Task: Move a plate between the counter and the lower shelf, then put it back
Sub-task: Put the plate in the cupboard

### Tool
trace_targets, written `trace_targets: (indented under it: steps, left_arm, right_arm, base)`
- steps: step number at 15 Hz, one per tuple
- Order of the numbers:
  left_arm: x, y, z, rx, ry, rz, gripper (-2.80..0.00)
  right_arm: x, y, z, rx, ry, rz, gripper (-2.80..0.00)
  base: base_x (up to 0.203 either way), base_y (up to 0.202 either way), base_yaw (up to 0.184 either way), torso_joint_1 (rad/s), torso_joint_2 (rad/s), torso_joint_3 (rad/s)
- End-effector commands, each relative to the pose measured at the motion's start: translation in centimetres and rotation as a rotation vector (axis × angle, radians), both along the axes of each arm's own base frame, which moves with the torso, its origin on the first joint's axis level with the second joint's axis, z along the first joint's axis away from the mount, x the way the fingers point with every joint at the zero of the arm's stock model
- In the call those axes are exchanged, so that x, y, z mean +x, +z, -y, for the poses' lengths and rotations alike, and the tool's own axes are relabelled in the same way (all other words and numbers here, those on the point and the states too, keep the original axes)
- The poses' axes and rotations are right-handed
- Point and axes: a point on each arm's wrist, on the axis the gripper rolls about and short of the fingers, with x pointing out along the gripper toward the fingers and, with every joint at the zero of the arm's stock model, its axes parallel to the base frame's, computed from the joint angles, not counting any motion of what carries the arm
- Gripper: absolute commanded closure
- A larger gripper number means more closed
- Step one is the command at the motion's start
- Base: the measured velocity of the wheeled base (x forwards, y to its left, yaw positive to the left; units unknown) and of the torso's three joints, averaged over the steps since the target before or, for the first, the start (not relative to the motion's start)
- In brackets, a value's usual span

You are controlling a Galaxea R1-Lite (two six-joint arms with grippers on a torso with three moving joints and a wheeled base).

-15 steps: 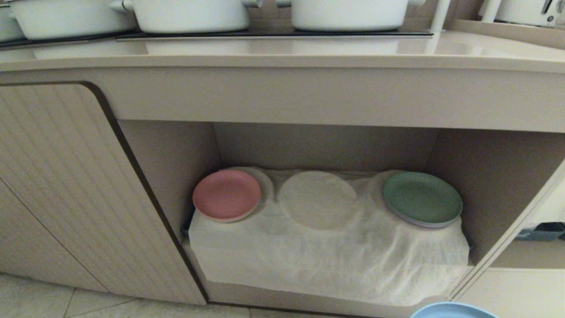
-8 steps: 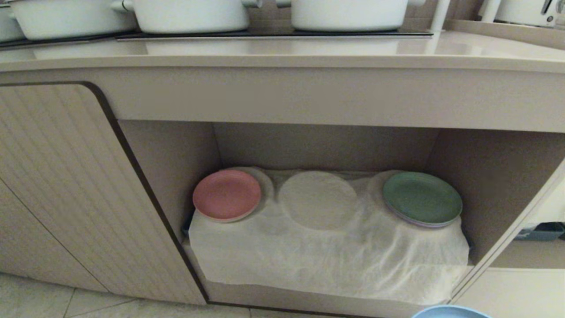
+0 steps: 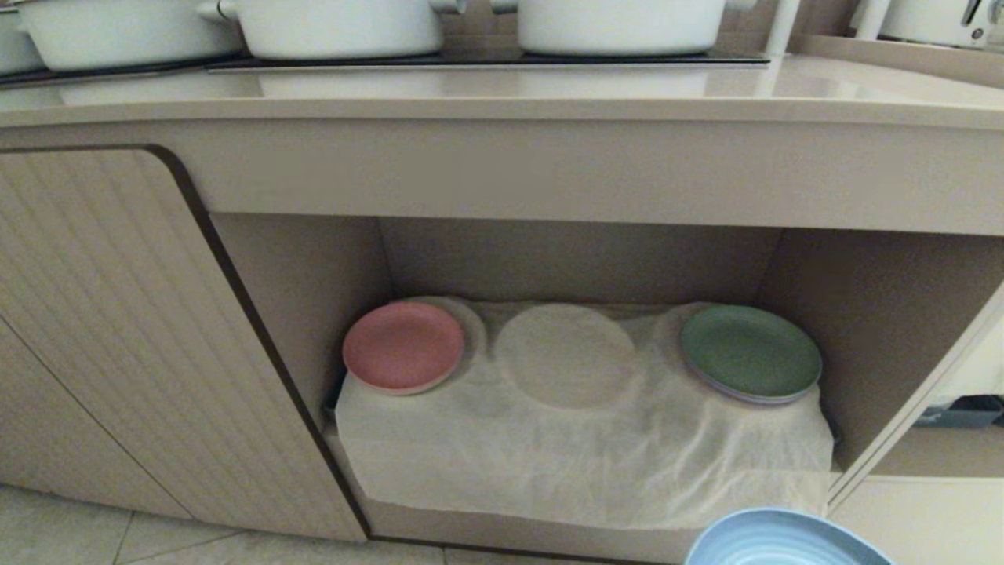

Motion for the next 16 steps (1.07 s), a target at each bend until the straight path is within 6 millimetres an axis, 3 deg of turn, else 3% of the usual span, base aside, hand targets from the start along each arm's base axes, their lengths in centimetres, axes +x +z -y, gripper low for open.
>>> trace_targets:
  steps: [1, 16]
  left_arm:
    - [0.0, 0.0, 0.0, 0.0, 0.0, 0.0, 0.0]
    - [0.0, 0.0, 0.0, 0.0, 0.0, 0.0, 0.0]
  right_arm:
    - [1.4, -0.2, -0.4, -0.01, 0.0, -0.042, 0.0]
    - [10.7, -1.2, -3.9, 0.068, 0.064, -0.041, 0.0]
  base:
    - [0.0, 0.0, 0.0, 0.0, 0.0, 0.0]
    - [0.0, 0.0, 0.0, 0.0, 0.0, 0.0]
